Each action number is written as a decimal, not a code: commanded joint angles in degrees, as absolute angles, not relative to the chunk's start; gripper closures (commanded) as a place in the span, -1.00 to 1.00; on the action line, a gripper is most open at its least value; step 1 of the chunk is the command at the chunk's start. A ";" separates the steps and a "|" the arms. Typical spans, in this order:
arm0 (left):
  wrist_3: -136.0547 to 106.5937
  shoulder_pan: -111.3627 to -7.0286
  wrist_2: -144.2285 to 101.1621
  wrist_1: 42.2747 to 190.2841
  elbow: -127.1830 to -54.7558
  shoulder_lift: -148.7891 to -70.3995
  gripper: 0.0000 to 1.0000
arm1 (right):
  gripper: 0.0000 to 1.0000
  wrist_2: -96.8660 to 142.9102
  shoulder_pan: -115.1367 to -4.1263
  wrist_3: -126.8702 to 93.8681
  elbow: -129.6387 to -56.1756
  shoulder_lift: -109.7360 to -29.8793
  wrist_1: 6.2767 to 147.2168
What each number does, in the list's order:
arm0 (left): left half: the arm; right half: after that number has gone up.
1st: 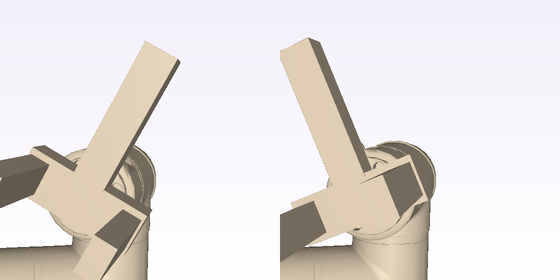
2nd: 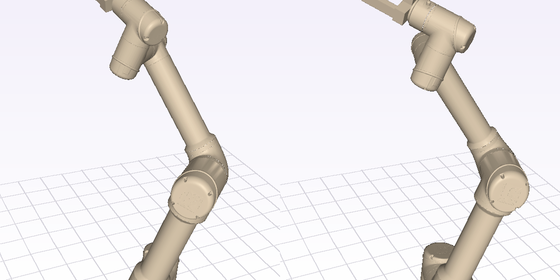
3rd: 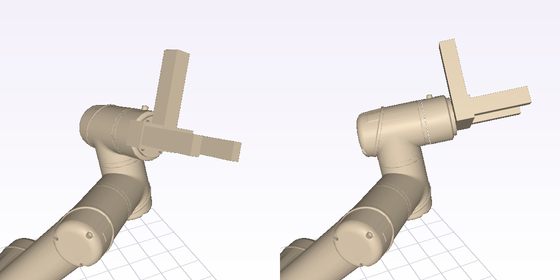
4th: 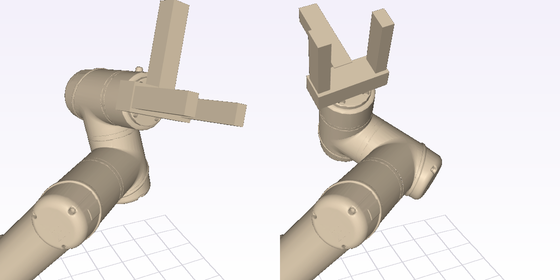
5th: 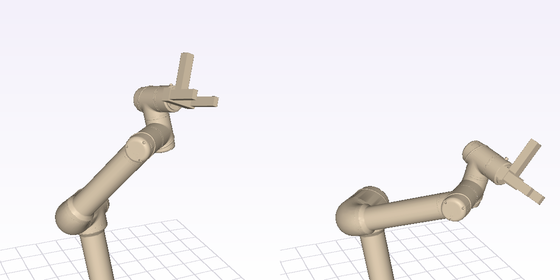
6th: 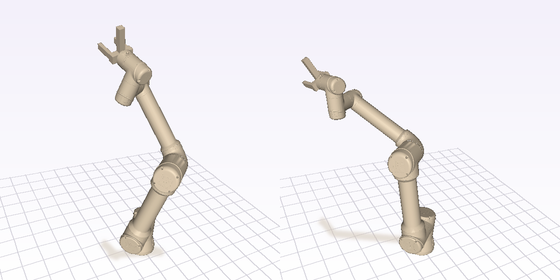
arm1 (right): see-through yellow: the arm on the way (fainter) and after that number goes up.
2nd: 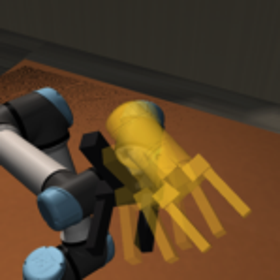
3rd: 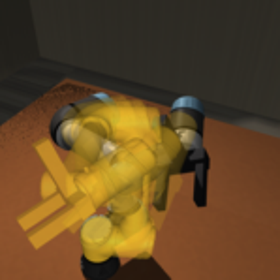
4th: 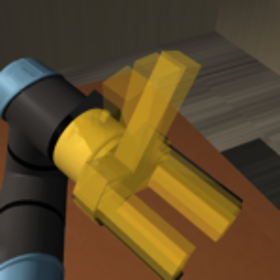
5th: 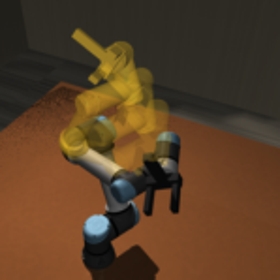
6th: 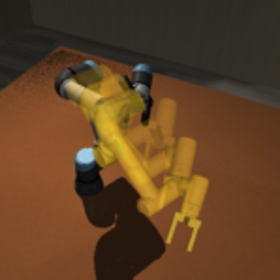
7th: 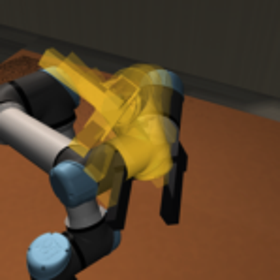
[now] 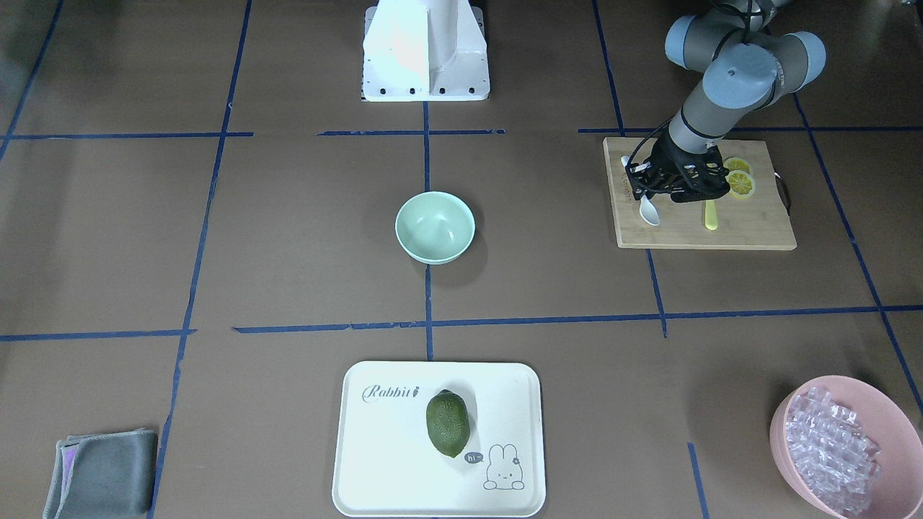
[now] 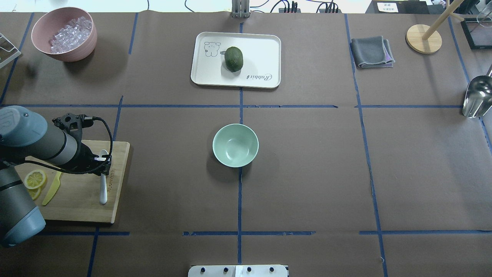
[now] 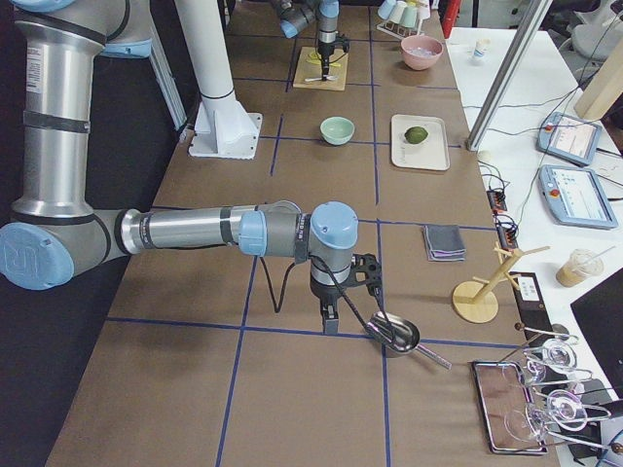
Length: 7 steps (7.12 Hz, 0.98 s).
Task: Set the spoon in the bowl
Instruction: 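Grasp the white spoon's handle with the left gripper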
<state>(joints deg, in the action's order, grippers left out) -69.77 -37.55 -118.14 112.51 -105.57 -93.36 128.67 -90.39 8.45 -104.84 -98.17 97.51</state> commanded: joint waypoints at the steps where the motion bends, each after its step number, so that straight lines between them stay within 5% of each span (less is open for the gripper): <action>1: -69.70 -37.53 -117.95 112.50 -105.64 -93.51 0.91 | -1.00 128.76 -90.35 7.73 -104.85 -98.44 97.56; 7: -69.08 -38.40 -118.12 111.98 -107.30 -94.04 1.00 | -1.00 128.85 -90.35 7.56 -104.94 -98.70 97.56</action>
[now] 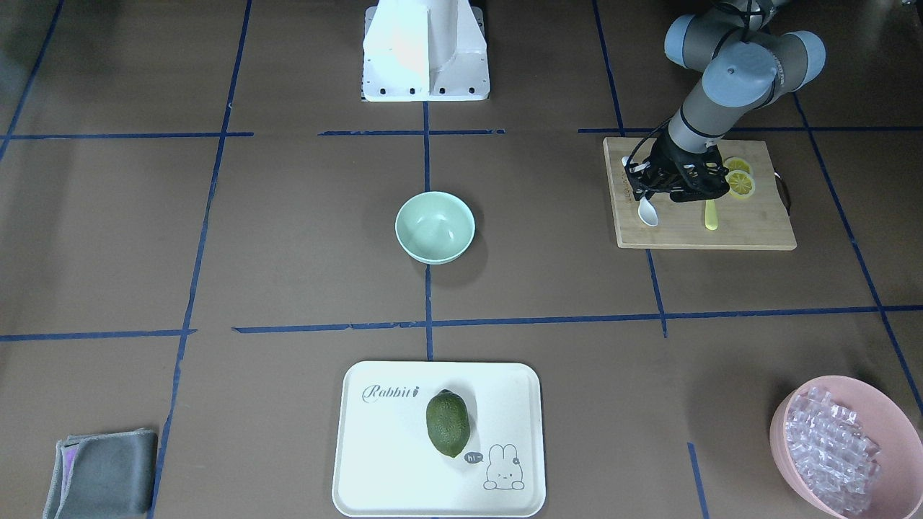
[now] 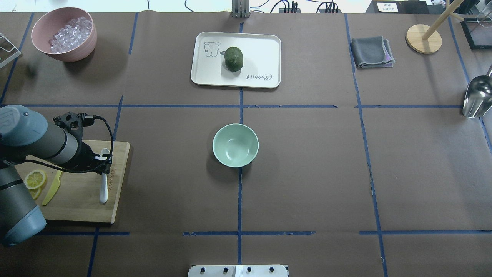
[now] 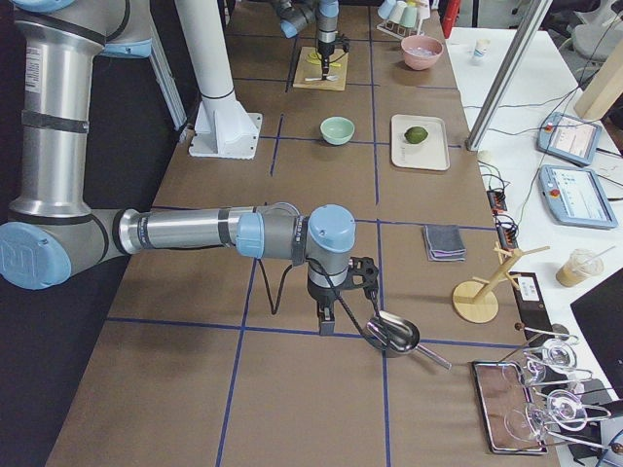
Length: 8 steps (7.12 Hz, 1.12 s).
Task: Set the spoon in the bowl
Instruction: 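Lift the spoon and carry it toward the green bowl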
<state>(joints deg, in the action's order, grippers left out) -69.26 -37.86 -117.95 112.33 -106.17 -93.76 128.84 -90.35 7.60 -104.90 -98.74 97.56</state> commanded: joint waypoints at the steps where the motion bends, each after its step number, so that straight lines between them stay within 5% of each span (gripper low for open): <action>1: -69.00 -38.50 -118.12 110.23 -107.84 -95.87 1.00 | -1.00 128.85 -90.35 7.56 -104.77 -98.61 97.56; 8: -60.74 -33.32 -115.23 99.61 -101.46 -126.87 1.00 | -1.00 129.11 -90.35 7.47 -104.59 -98.96 97.56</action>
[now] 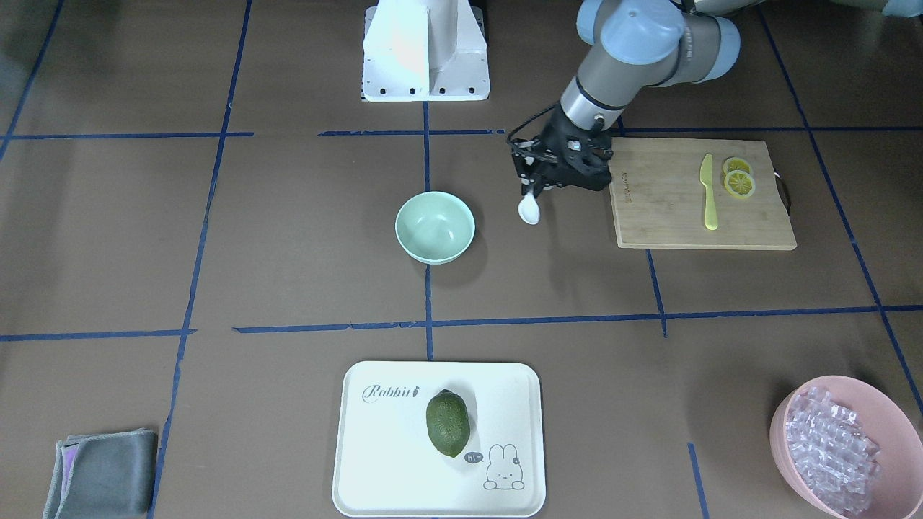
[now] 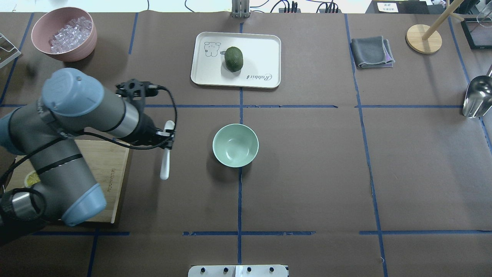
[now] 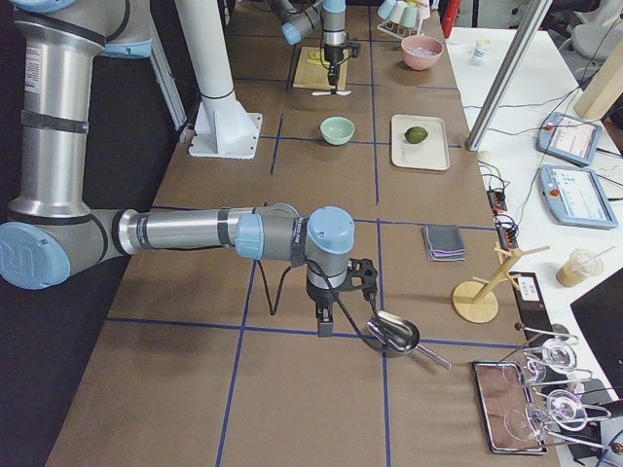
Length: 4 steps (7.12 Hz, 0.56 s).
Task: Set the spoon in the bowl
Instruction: 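Lift the spoon and carry it toward the green bowl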
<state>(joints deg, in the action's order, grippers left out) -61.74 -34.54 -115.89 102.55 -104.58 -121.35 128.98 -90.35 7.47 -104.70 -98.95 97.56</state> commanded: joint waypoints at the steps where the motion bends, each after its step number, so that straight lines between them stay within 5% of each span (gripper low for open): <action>1: -60.73 -31.74 -114.53 99.58 -97.60 -130.13 1.00 | -1.00 129.20 -90.35 7.47 -104.59 -99.05 97.56; 4: -59.16 -31.55 -113.29 99.58 -89.05 -135.70 1.00 | -1.00 130.16 -90.35 7.47 -104.76 -99.57 97.56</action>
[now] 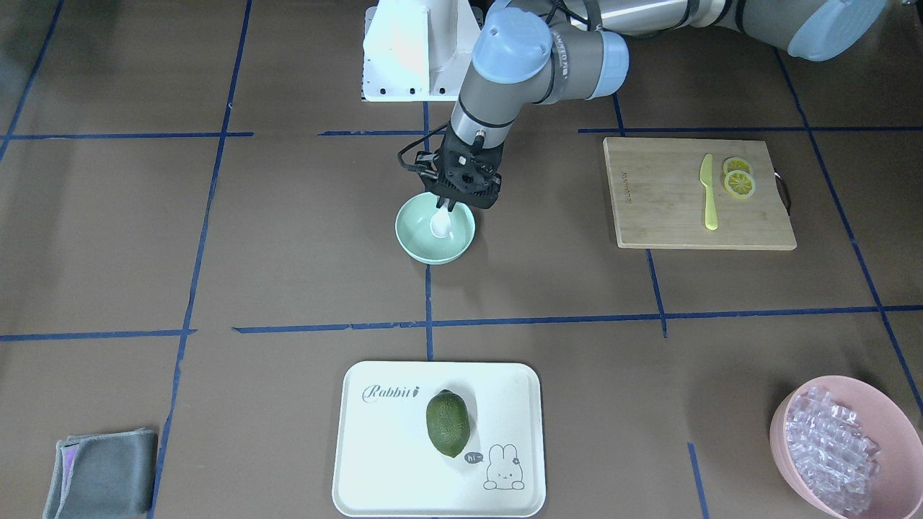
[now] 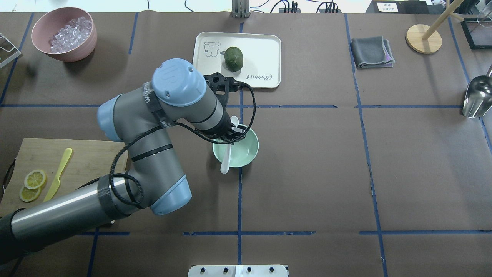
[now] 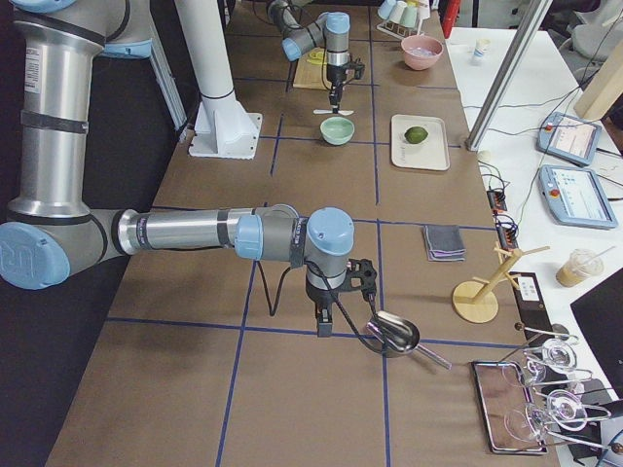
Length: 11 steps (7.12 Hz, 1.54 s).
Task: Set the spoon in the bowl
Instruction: 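Lower the spoon into the bowl and open the left gripper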
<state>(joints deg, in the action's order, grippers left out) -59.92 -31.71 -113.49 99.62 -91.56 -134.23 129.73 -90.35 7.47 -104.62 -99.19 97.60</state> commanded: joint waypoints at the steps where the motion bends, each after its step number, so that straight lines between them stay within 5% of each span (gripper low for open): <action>1: -58.63 -31.55 -113.29 99.58 -86.25 -137.27 0.91 | -1.00 130.17 -90.35 7.47 -104.77 -99.67 97.56; 2: -58.36 -31.55 -113.38 99.58 -85.00 -137.72 0.55 | -1.00 130.17 -90.35 7.47 -104.85 -99.67 97.56; 3: -58.27 -31.55 -113.47 99.58 -84.90 -137.64 -0.41 | -1.00 130.17 -90.44 7.47 -104.85 -99.75 97.56; 4: -58.18 -31.47 -113.38 99.58 -84.99 -137.55 -0.98 | -1.00 130.17 -90.35 7.47 -104.77 -99.76 97.56; 8: -55.74 -31.99 -114.95 98.62 -87.70 -135.10 -0.99 | -1.00 130.17 -90.35 7.47 -104.94 -99.76 97.56; 11: -36.54 -42.49 -117.68 80.90 -102.26 -126.07 -0.99 | -1.00 130.25 -90.44 7.47 -104.85 -99.84 97.56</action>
